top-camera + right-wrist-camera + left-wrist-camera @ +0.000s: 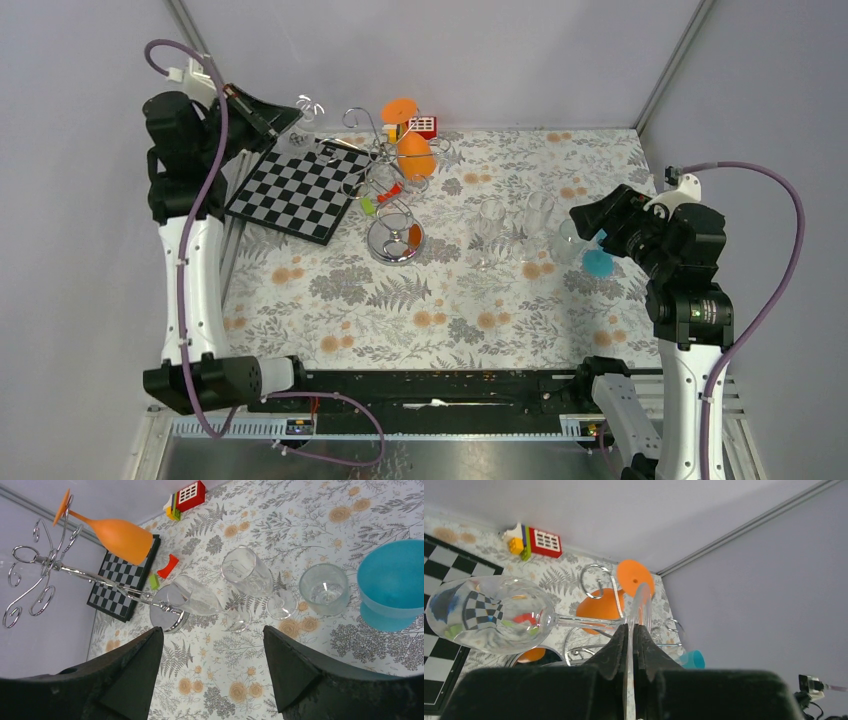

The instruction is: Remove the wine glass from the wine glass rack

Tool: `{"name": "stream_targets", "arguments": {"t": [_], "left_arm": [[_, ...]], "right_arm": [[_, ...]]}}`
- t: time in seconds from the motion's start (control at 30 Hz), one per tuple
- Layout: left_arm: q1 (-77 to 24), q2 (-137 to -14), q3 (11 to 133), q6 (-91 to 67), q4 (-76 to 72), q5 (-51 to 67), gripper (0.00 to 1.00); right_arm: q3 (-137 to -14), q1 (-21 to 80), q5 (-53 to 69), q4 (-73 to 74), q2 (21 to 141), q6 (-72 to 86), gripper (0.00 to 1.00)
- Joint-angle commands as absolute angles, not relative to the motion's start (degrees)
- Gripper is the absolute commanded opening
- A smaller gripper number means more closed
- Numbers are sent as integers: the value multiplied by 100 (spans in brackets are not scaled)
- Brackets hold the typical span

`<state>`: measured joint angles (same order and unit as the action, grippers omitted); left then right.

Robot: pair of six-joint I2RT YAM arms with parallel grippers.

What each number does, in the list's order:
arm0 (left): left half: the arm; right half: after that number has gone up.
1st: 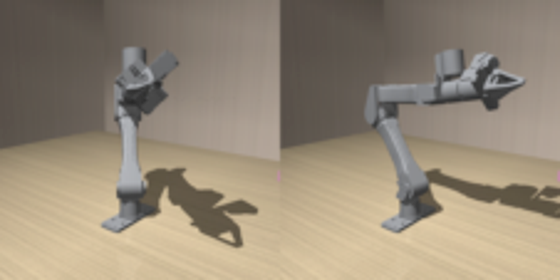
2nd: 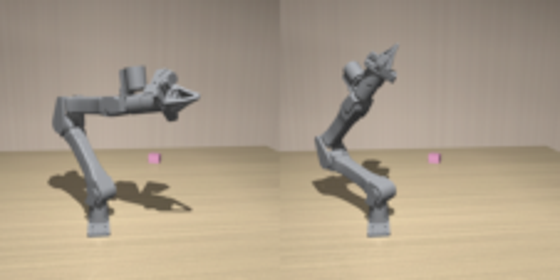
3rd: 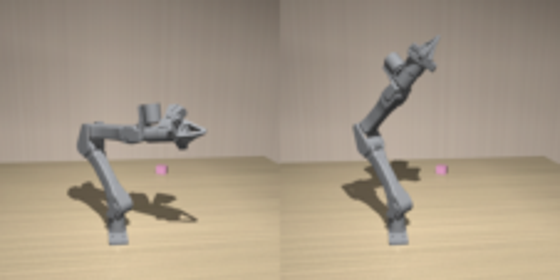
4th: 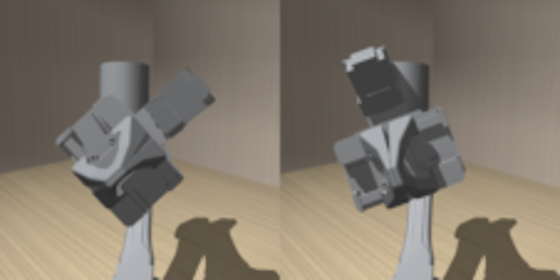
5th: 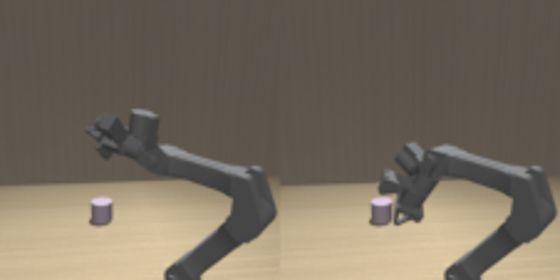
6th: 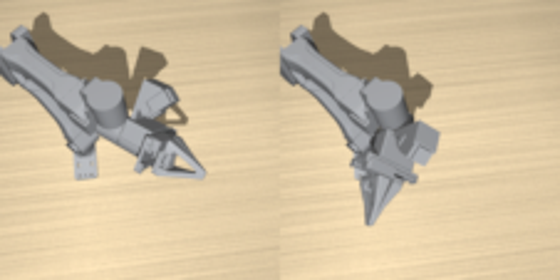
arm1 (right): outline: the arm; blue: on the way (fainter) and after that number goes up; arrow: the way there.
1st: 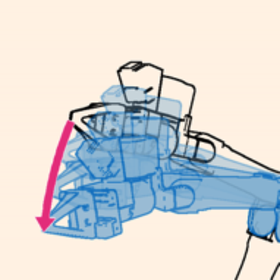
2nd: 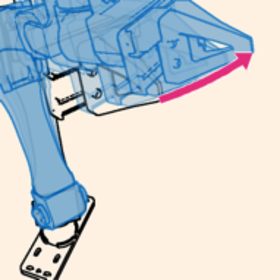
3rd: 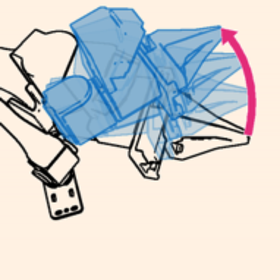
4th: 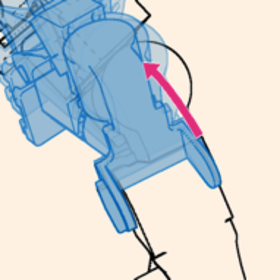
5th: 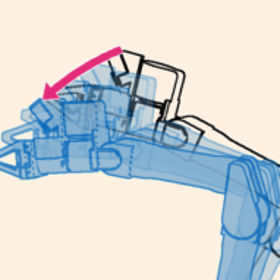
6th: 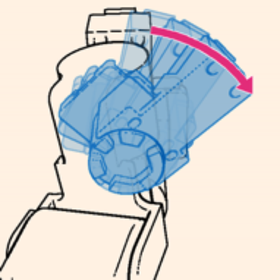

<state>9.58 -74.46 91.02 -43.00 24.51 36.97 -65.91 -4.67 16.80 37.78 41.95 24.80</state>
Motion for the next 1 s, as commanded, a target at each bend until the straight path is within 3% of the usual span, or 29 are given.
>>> {"name": "stream_targets", "arguments": {"t": [0.0, 0.17, 0.33, 0.43, 0.6, 0.97], "left_arm": [[984, -6860, 9438, -4361, 1717, 3786, 0], [984, -6355, 9338, -4977, 761, 4245, 0], [984, -5791, 8653, -6357, -1306, 4640, 0], [971, -5585, 8164, -7357, -2327, 4769, 0], [791, -5446, 7611, -8859, -4033, 4730, 0], [-1711, -5857, 7136, -8855, -5184, 3922, 0]], "right_arm": [[-6558, -491, 1907, 3501, 4155, 2490, 82], [-6582, -489, 1995, 3460, 4168, 2524, 83], [-6530, -488, 2262, 3300, 4166, 2628, 84], [-6446, -486, 2528, 3121, 4211, 2682, 98], [-6247, -485, 3152, 2534, 4250, 3035, 100], [-5583, -483, 4327, -578, 4147, 5569, 100]]}}
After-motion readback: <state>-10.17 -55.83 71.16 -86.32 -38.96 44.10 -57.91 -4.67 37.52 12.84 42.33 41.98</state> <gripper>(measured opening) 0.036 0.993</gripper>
